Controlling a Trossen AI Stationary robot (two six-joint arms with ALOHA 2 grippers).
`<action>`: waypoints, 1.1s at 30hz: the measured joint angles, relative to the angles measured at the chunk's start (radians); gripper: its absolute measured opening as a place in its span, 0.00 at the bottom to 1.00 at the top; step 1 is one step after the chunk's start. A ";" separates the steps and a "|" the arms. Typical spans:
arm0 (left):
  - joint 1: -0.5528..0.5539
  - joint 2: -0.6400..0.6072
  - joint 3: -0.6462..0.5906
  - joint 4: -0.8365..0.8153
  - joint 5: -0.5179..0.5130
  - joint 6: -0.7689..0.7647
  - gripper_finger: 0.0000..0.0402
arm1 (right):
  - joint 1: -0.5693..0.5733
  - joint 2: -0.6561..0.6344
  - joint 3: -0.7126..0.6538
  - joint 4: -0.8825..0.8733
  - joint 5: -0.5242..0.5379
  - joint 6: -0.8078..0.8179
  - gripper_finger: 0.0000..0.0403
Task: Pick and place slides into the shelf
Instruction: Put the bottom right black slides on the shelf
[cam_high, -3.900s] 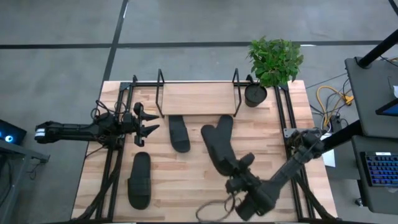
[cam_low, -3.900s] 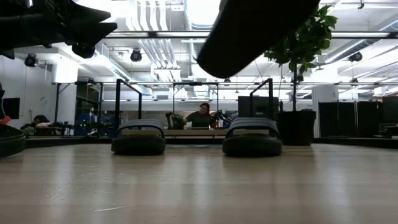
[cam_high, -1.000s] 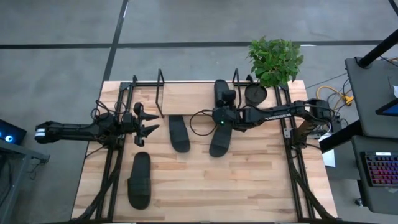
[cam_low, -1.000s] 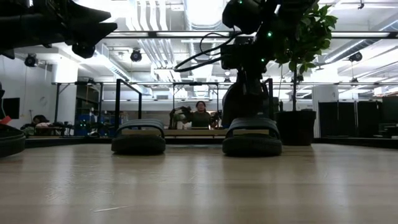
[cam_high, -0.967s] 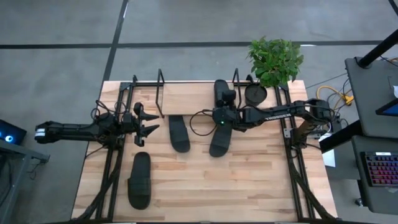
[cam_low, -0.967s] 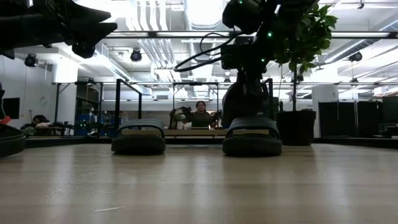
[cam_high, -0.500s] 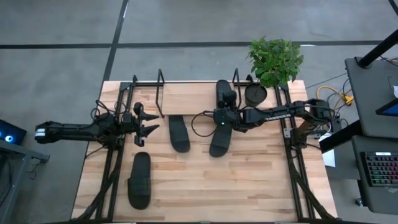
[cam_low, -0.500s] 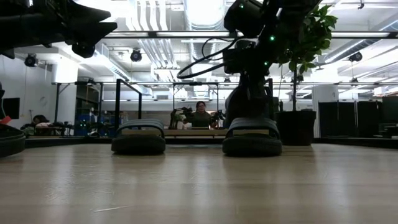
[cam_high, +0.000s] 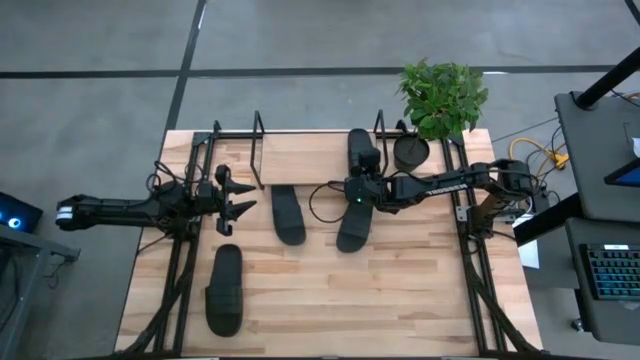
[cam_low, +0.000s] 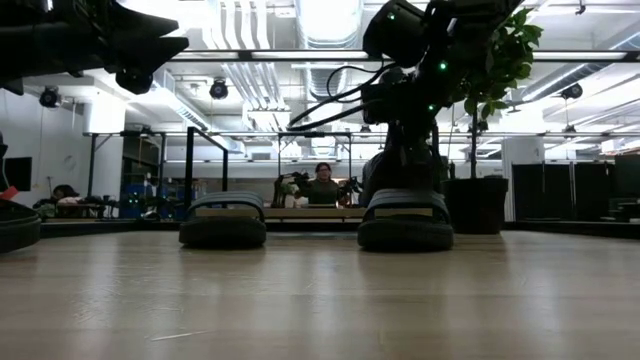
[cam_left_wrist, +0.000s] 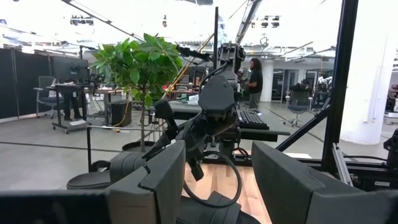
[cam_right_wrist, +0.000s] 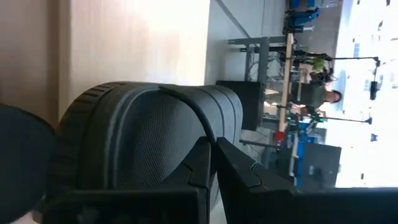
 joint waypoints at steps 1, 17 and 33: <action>0.000 0.000 0.000 0.000 0.000 0.000 0.43 | 0.000 0.000 0.000 0.000 -0.004 0.009 0.02; 0.000 0.001 0.000 -0.007 0.000 -0.002 0.43 | 0.001 0.000 0.002 -0.052 -0.061 0.096 0.21; 0.000 0.000 0.000 -0.007 0.000 -0.002 0.43 | 0.010 -0.070 0.002 -0.141 -0.137 0.278 0.42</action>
